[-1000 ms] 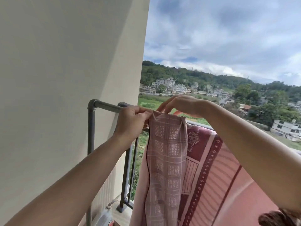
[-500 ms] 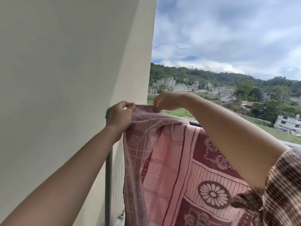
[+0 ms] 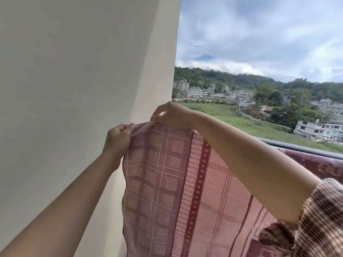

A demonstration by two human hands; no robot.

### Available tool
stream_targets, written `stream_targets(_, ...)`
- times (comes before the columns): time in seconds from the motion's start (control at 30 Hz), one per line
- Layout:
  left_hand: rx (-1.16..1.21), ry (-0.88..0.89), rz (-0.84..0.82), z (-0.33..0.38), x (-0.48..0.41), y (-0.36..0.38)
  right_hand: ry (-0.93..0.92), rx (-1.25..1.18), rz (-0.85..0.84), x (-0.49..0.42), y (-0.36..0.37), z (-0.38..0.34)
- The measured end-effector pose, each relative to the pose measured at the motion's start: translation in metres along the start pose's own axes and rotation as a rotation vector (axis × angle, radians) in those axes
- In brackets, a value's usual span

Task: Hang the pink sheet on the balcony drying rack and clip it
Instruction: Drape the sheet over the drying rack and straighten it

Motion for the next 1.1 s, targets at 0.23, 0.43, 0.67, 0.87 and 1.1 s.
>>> stream_targets(0.23, 0.197, 0.019, -0.153, -0.004, 0.012, 0.012, -0.053, 0.213, 0.288, 0.062, 0.001, 0.009)
stream_targets(0.43, 0.14, 0.001, -0.172, -0.027, 0.041, 0.018, -0.086, 0.477, 0.547, 0.123, 0.007, 0.015)
stream_targets(0.67, 0.104, 0.031, -0.04, -0.037, 0.056, 0.009, 0.019, 0.586, 0.731, 0.17, -0.004, 0.038)
stream_targets(0.87, -0.008, 0.112, 0.003, -0.019, 0.062, -0.006, -0.019, 0.47, 0.723, 0.177, -0.017, 0.03)
stream_targets(1.1, -0.121, 0.051, 0.012, -0.05, 0.085, -0.03, -0.175, 0.612, 0.627, 0.186, 0.02, 0.009)
Point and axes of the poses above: each hand's wrist, its own x-axis away from the middle knuckle, its own y-axis out of the palm, z = x × y, the point moved 9 cm from there along -x, towards the middle knuckle, and after that the axes turned 9 degrees about -z, right-handed, at the moved point
